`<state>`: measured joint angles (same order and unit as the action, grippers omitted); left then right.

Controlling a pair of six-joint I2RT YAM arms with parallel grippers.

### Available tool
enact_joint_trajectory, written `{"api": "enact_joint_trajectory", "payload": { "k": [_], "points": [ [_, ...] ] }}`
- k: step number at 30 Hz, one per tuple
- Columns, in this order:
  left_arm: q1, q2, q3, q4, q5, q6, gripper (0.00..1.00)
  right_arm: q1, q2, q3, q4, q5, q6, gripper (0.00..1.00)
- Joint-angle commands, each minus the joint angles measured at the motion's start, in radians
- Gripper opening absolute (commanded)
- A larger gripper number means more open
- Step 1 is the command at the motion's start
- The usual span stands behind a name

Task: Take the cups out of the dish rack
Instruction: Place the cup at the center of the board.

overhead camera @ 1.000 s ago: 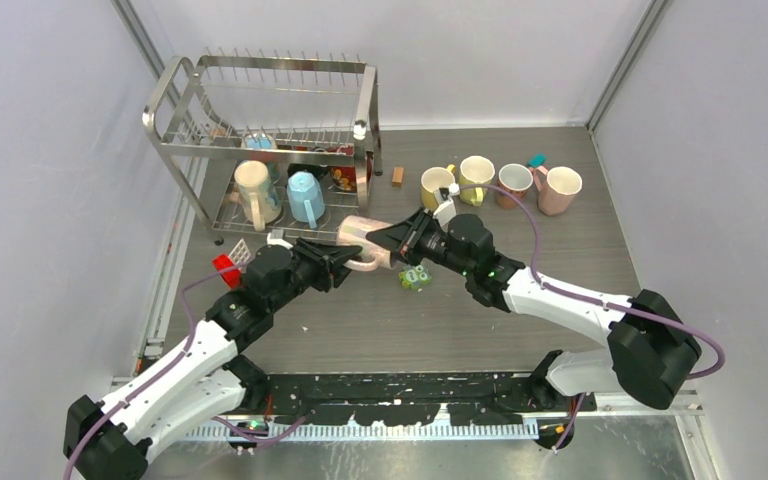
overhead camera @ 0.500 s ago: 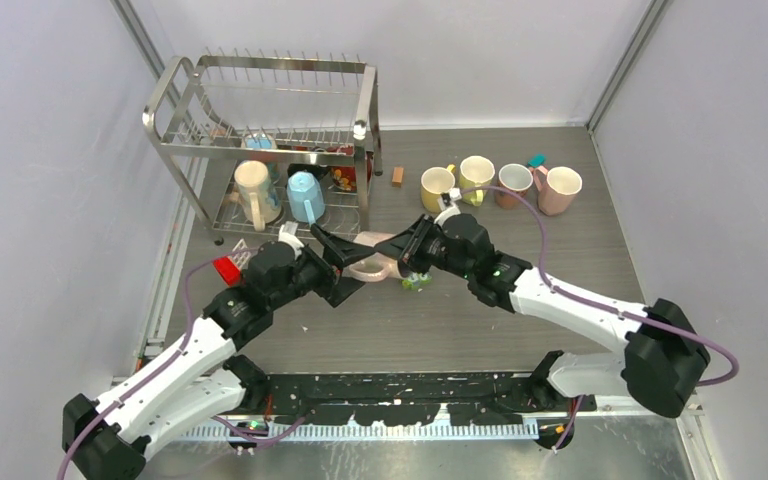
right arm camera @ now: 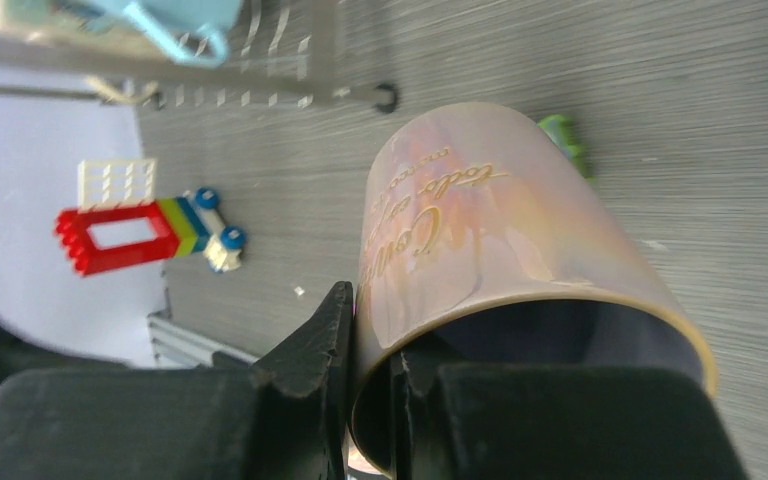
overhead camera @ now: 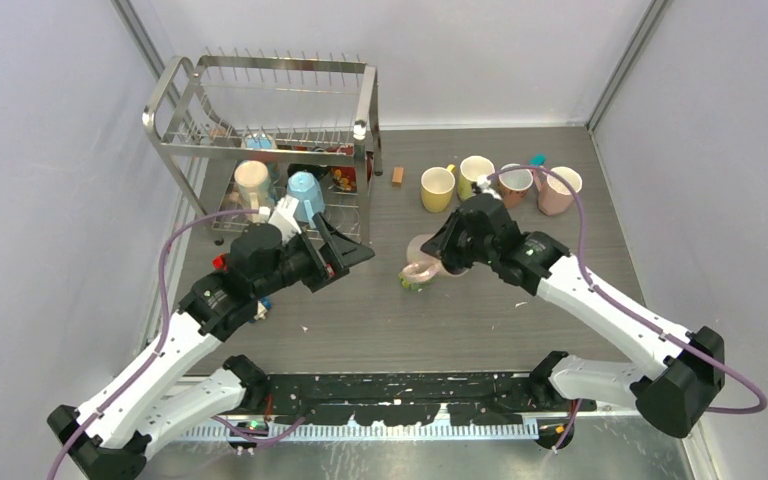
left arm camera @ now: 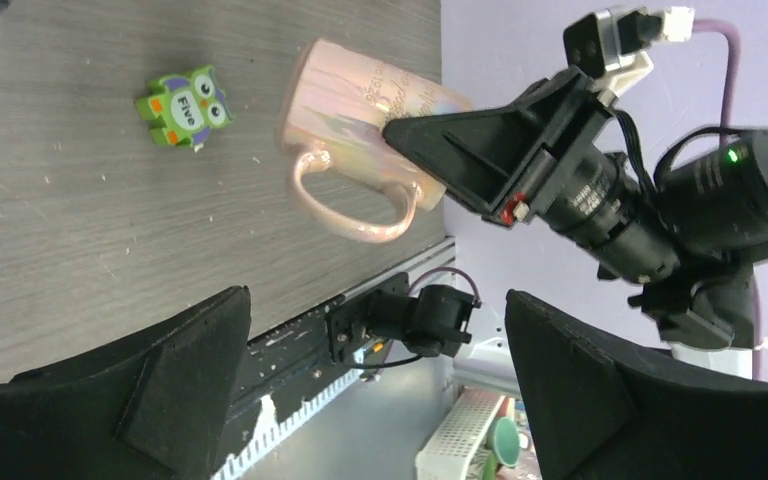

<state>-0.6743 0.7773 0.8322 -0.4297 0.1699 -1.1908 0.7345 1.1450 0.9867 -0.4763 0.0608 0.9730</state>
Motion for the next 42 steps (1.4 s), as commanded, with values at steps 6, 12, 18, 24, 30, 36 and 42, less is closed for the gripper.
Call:
{"api": "enact_joint_trajectory", "payload": {
  "k": [6,12,18,24,30,36,42],
  "points": [
    [0.001,0.069,0.155,-0.104,0.038,0.265,1.00,-0.227,0.007,0.151,-0.221,0.060,-0.151,0.01],
    [0.001,0.081,0.188,-0.135,0.059,0.328,1.00,-0.238,0.132,0.218,-0.209,0.035,-0.189,0.01],
    [0.001,0.056,0.204,-0.160,0.016,0.360,1.00,-0.242,0.313,0.346,-0.223,0.016,-0.244,0.01],
    [0.001,0.074,0.205,-0.150,-0.014,0.365,1.00,-0.245,0.468,0.458,-0.235,0.009,-0.278,0.01],
    [0.001,0.087,0.223,-0.188,-0.022,0.379,1.00,-0.246,0.570,0.522,-0.234,0.025,-0.277,0.01],
    [0.001,0.085,0.219,-0.204,-0.034,0.383,1.00,-0.245,0.642,0.588,-0.248,0.038,-0.281,0.01],
    [0.001,0.086,0.215,-0.208,-0.036,0.388,1.00,-0.245,0.697,0.629,-0.281,0.050,-0.286,0.01]
  ]
}}
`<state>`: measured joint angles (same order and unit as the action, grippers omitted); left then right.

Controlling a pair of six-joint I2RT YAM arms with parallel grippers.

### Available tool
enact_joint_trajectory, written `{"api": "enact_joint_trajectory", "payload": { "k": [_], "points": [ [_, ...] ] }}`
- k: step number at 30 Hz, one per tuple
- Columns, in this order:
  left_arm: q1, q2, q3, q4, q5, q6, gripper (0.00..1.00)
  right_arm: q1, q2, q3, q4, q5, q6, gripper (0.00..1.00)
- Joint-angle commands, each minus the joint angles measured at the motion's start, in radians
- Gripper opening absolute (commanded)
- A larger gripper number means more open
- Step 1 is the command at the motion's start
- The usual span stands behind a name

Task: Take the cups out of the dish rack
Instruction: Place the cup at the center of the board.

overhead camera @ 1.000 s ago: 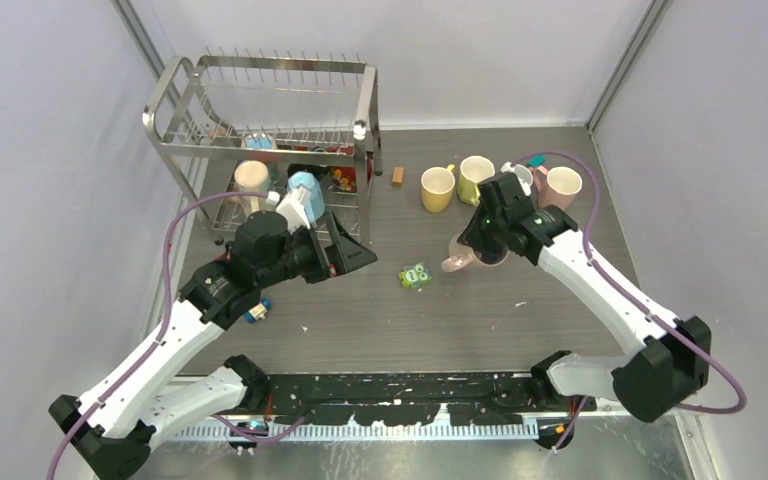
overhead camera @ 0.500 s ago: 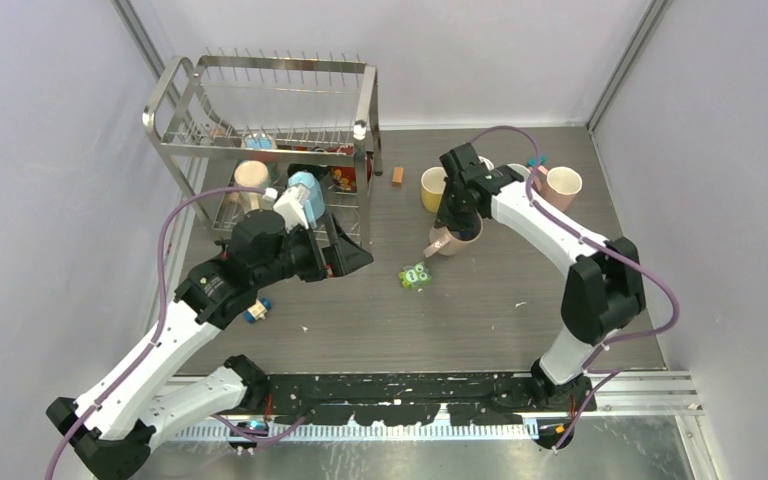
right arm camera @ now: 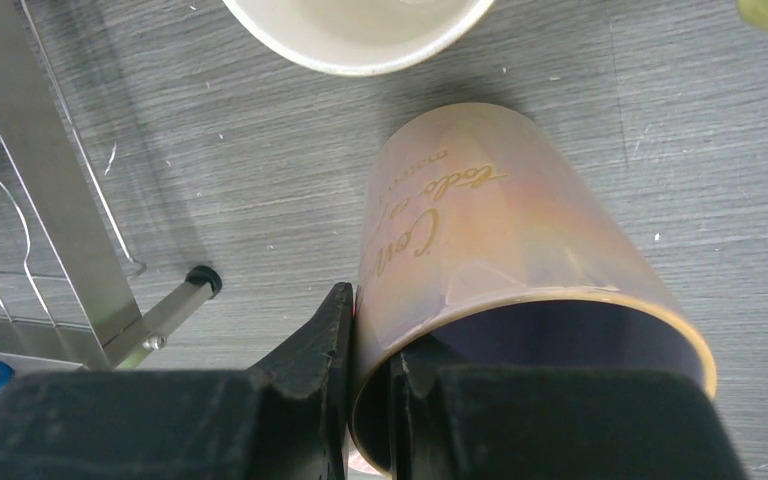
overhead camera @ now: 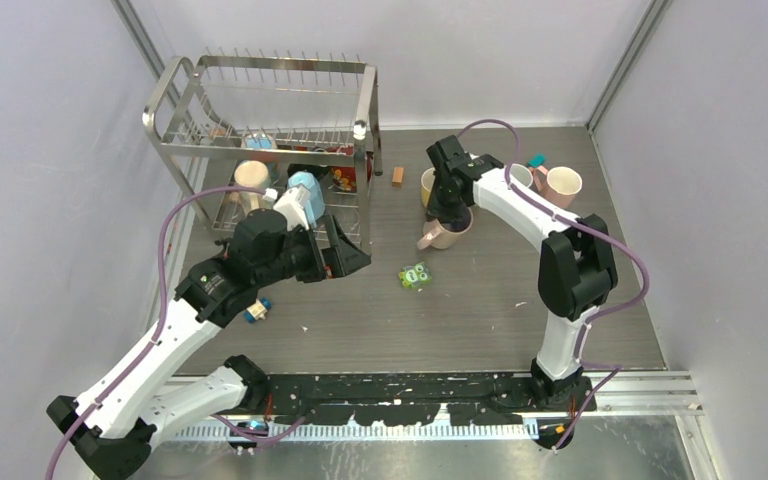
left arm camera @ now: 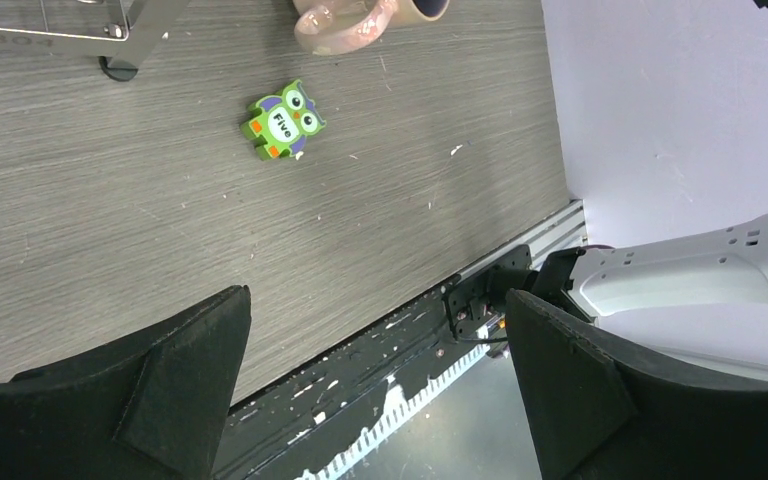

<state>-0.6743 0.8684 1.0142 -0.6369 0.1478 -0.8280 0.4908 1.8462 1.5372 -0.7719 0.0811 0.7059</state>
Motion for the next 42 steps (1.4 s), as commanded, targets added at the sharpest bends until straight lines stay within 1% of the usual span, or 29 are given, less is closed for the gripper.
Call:
{"api": "enact_joint_trajectory", "payload": {
  "k": [1,5,8,18,24,29,33,34,40,41,42],
  "points": [
    [0.001,-0.003,0.032,-0.001,-0.013,0.026,1.00,-0.002,0.003,0.083,0.010,0.033,-0.018,0.01],
    [0.000,0.001,0.028,0.001,-0.011,0.030,1.00,-0.002,0.028,0.094,0.007,0.039,-0.019,0.04],
    [0.001,0.006,0.025,0.005,-0.010,0.030,1.00,0.000,0.045,0.104,0.001,0.047,-0.021,0.09],
    [0.000,0.007,0.021,-0.001,-0.045,0.038,1.00,0.010,0.068,0.137,0.001,0.033,-0.025,0.44],
    [0.001,0.003,0.019,-0.003,-0.063,0.034,1.00,0.017,0.056,0.142,-0.001,0.023,-0.020,0.53],
    [0.002,-0.009,0.018,-0.015,-0.101,0.035,1.00,0.022,0.009,0.125,0.000,0.016,-0.019,0.61],
    [0.002,-0.021,0.011,-0.020,-0.137,0.035,1.00,0.025,-0.047,0.090,0.010,0.006,-0.018,0.71],
    [0.002,-0.027,0.009,-0.021,-0.140,0.034,1.00,0.024,-0.064,0.079,0.014,0.003,-0.017,0.74],
    [0.002,-0.062,-0.014,-0.032,-0.256,0.015,1.00,0.025,-0.187,0.010,0.054,-0.016,-0.011,0.90],
    [0.002,-0.066,-0.017,-0.034,-0.275,0.014,1.00,0.025,-0.206,0.000,0.060,-0.019,-0.009,0.98],
    [0.002,-0.067,-0.022,-0.035,-0.290,0.013,1.00,0.025,-0.224,-0.008,0.067,-0.021,-0.007,1.00]
  ]
}}
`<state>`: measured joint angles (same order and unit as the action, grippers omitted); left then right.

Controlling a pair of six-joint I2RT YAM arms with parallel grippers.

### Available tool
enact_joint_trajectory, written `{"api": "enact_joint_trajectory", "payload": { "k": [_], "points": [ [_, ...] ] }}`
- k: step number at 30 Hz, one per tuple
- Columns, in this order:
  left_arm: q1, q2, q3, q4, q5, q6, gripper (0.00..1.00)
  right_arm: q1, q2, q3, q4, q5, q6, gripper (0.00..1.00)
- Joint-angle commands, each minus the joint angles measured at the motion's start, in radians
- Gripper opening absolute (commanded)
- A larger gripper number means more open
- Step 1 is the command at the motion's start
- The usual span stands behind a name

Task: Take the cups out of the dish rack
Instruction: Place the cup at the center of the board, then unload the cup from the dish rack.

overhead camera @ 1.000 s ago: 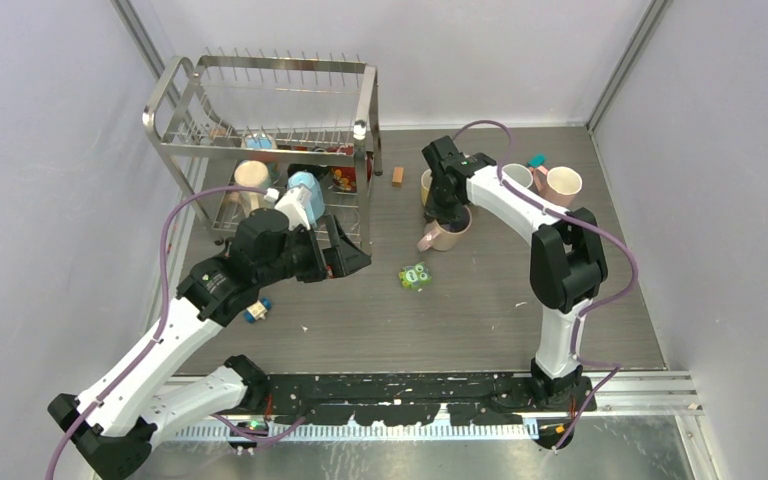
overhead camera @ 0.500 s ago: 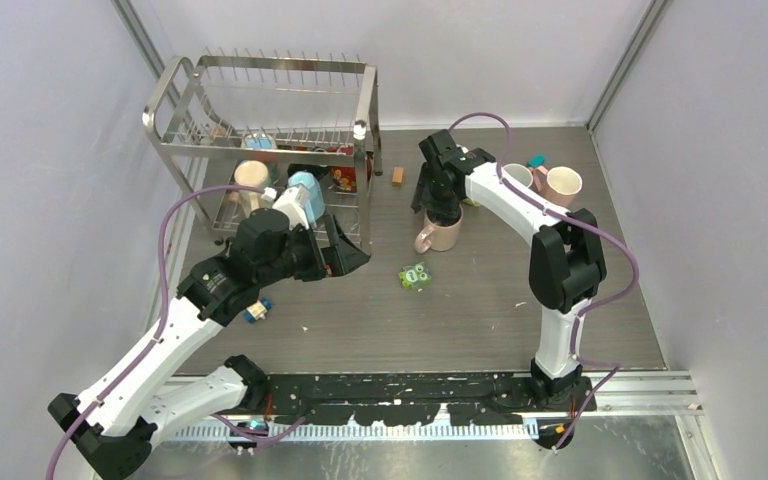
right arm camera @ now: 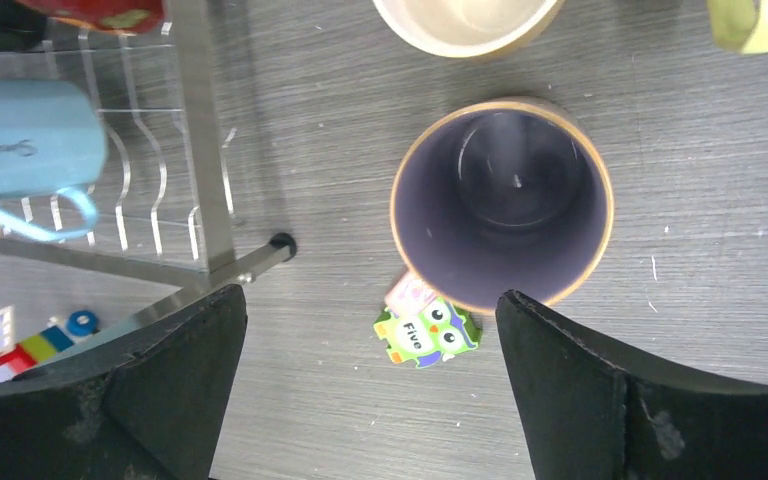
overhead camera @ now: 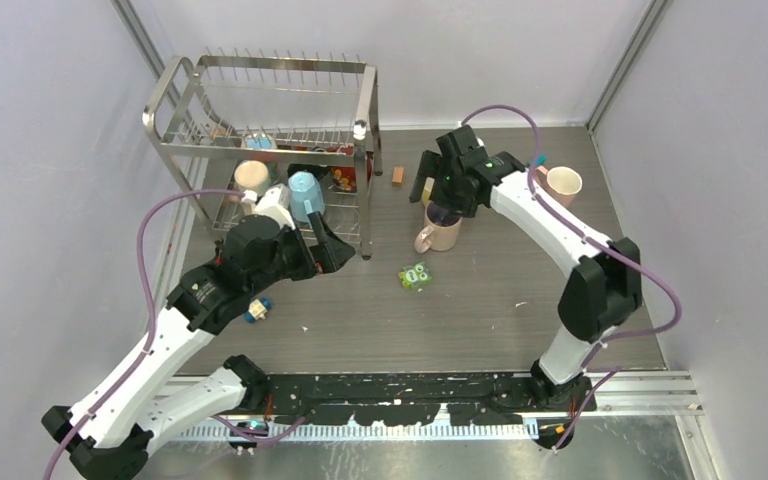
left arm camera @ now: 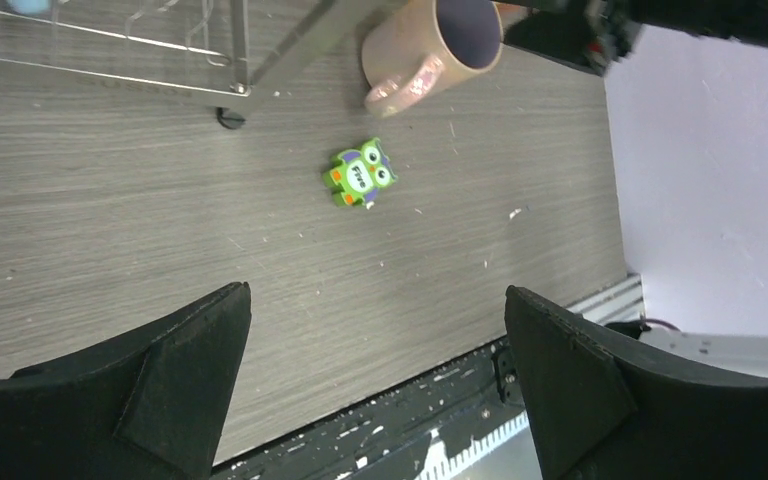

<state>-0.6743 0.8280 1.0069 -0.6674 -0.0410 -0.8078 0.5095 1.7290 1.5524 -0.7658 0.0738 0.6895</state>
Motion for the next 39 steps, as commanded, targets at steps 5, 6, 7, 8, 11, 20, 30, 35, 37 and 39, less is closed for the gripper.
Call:
{"api": "enact_joint_trajectory", "payload": {
  "k": [5,6,7,8,11,20,30,35,37,39],
  "points": [
    [0.002,-0.020,-0.031,-0.028,-0.224,0.005,1.00,0.006,-0.210,-0.098,0.111,-0.036,0.015,1.00],
    [0.002,-0.016,-0.034,-0.029,-0.253,0.011,1.00,0.006,-0.230,-0.109,0.117,-0.037,0.013,1.00],
    [0.002,-0.010,-0.036,-0.031,-0.281,0.018,1.00,0.006,-0.258,-0.122,0.123,-0.037,0.009,1.00],
    [0.002,-0.003,-0.036,-0.033,-0.306,0.032,1.00,0.006,-0.278,-0.131,0.128,-0.037,0.006,1.00],
    [0.002,0.023,-0.050,-0.031,-0.398,0.067,1.00,0.005,-0.334,-0.163,0.143,-0.033,0.001,1.00],
    [0.019,0.137,-0.154,0.191,-0.587,0.117,0.96,0.006,-0.468,-0.270,0.187,-0.037,-0.002,1.00],
    [0.147,0.345,-0.210,0.539,-0.541,0.204,0.74,0.005,-0.567,-0.332,0.176,-0.030,-0.014,1.00],
    [0.197,0.427,-0.204,0.659,-0.498,0.248,0.66,0.006,-0.602,-0.352,0.175,-0.020,-0.012,1.00],
    [0.210,0.461,-0.197,0.704,-0.483,0.258,0.63,0.006,-0.608,-0.357,0.171,-0.019,-0.012,1.00],
    [0.222,0.502,-0.184,0.727,-0.463,0.261,0.59,0.005,-0.612,-0.357,0.168,-0.017,-0.013,1.00]
  ]
}}
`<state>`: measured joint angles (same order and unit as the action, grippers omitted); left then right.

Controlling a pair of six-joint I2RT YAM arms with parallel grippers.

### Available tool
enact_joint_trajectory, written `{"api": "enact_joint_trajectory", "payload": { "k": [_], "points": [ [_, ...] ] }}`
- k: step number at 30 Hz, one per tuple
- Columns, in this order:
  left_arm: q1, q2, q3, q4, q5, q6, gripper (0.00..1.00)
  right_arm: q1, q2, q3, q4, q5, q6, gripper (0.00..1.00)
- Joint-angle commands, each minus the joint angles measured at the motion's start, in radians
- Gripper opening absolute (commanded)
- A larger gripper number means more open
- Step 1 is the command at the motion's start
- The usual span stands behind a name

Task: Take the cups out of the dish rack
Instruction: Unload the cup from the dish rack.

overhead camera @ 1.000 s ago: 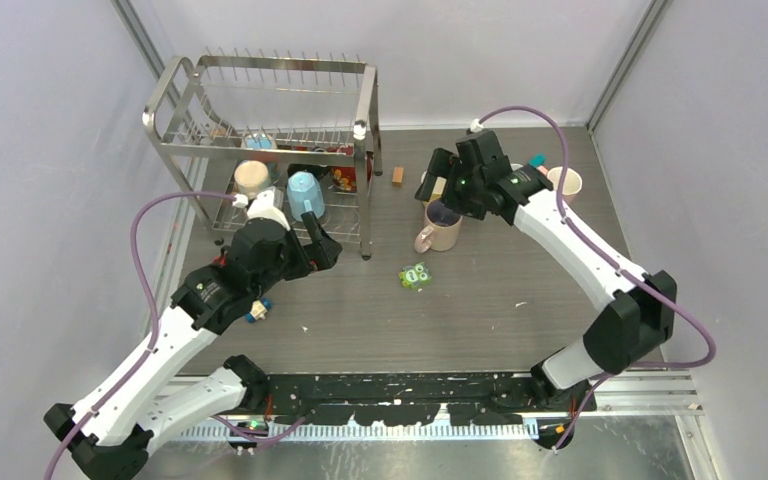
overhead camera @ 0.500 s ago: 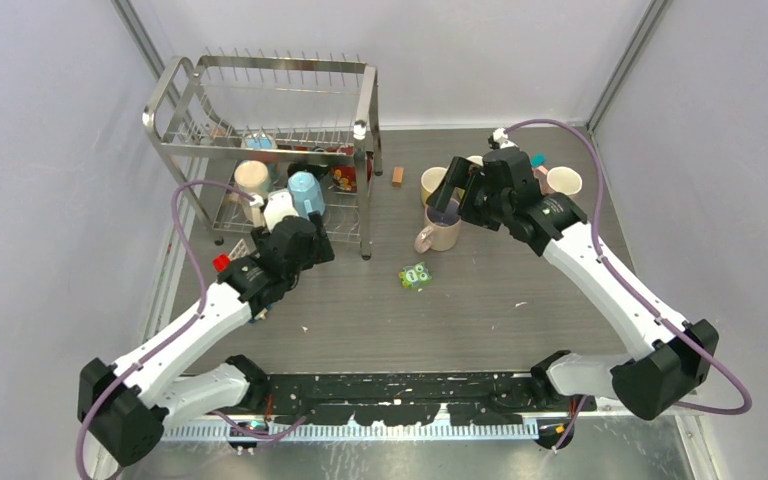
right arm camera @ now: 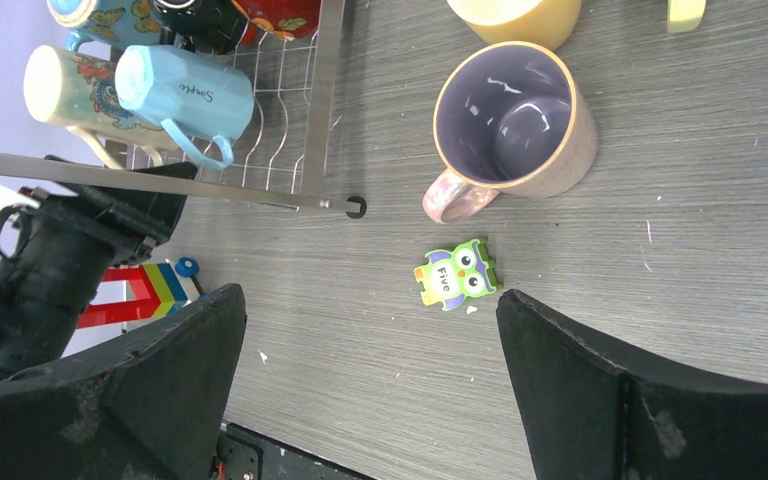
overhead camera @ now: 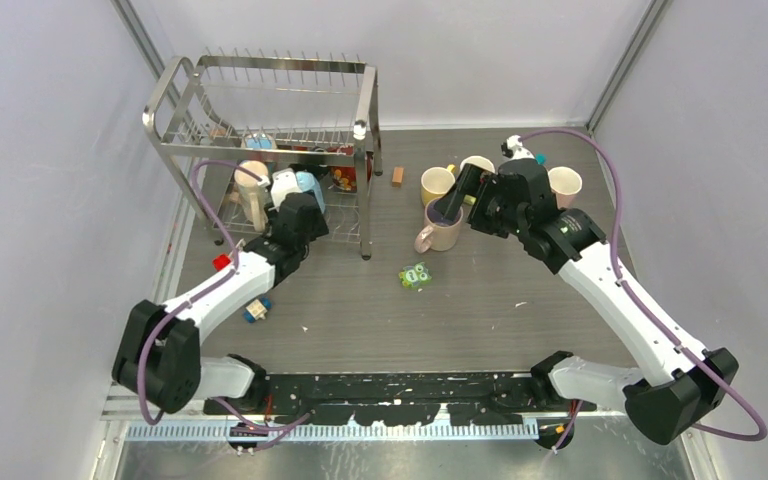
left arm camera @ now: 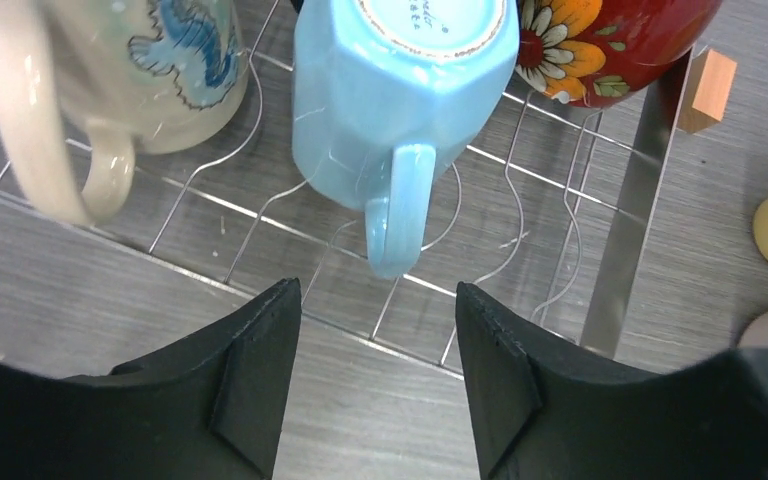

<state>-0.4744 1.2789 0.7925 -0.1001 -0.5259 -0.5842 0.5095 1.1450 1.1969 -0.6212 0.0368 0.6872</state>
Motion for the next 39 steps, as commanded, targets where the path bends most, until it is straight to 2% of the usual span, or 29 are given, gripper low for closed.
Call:
{"api": "enact_joint_trajectory", "payload": {
  "k": [1,16,31,36,39],
  "points": [
    [0.024,0.066,0.039,0.168,0.025,0.039,0.57,0.006,-0.030,-0.002,0.022,0.020,-0.011,1.00],
    [0.055,0.213,0.099,0.183,-0.005,0.064,0.51,0.006,-0.059,-0.020,0.011,0.024,-0.012,1.00],
    [0.077,0.299,0.117,0.222,-0.005,0.073,0.37,0.006,-0.057,-0.016,-0.003,0.015,-0.011,1.00],
    [0.081,0.307,0.128,0.226,0.010,0.085,0.25,0.006,-0.056,-0.016,-0.006,0.014,-0.009,1.00],
    [0.081,0.300,0.128,0.236,0.030,0.099,0.10,0.006,-0.054,-0.015,-0.007,0.014,-0.009,1.00]
  ]
}}
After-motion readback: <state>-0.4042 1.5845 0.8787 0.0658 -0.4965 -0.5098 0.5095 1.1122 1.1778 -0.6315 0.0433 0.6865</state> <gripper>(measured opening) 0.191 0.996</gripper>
